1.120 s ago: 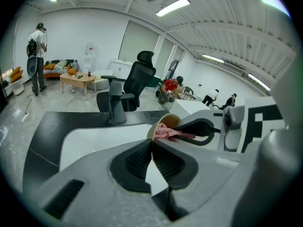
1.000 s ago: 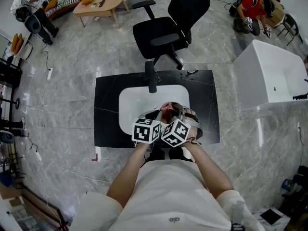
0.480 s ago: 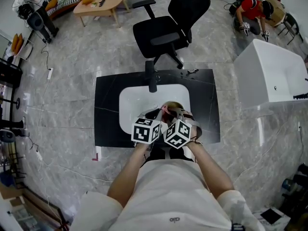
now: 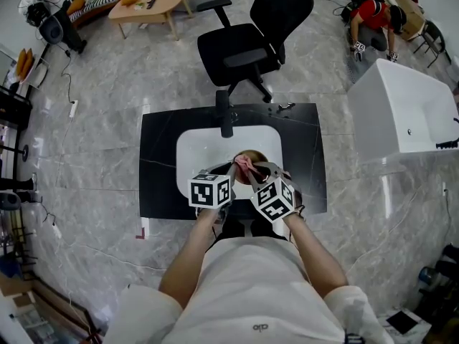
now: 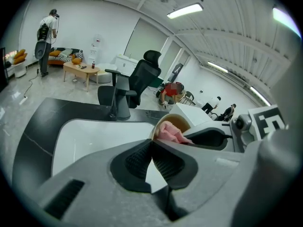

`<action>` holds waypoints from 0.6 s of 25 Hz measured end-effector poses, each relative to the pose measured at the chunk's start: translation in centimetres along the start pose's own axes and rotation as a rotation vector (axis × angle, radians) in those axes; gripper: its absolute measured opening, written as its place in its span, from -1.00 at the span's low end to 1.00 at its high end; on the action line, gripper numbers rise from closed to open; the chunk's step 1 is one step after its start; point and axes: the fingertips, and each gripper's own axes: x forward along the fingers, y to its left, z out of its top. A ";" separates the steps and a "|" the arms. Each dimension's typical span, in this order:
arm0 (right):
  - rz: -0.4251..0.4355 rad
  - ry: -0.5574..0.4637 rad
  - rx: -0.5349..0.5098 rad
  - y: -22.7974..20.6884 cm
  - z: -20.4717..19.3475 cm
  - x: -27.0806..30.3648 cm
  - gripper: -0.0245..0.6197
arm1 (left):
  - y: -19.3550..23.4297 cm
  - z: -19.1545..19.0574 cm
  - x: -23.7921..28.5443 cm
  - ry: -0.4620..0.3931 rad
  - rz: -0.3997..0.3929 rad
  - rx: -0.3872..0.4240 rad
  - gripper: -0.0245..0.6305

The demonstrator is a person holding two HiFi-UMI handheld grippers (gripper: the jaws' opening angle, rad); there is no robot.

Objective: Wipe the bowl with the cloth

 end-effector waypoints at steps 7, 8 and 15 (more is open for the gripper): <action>0.022 -0.145 0.059 -0.2 2.1 -1.9 -0.82 | 0.7 0.0 -0.2 -0.027 -0.023 -0.107 -0.87; 0.025 -0.166 0.066 -0.2 2.5 -2.3 -0.82 | 0.9 -0.1 -0.2 -0.031 -0.027 -0.125 -0.87; 0.053 -0.359 0.138 -0.8 5.6 -5.9 -0.82 | 1.9 -0.1 -0.3 -0.027 -0.003 -0.144 -0.87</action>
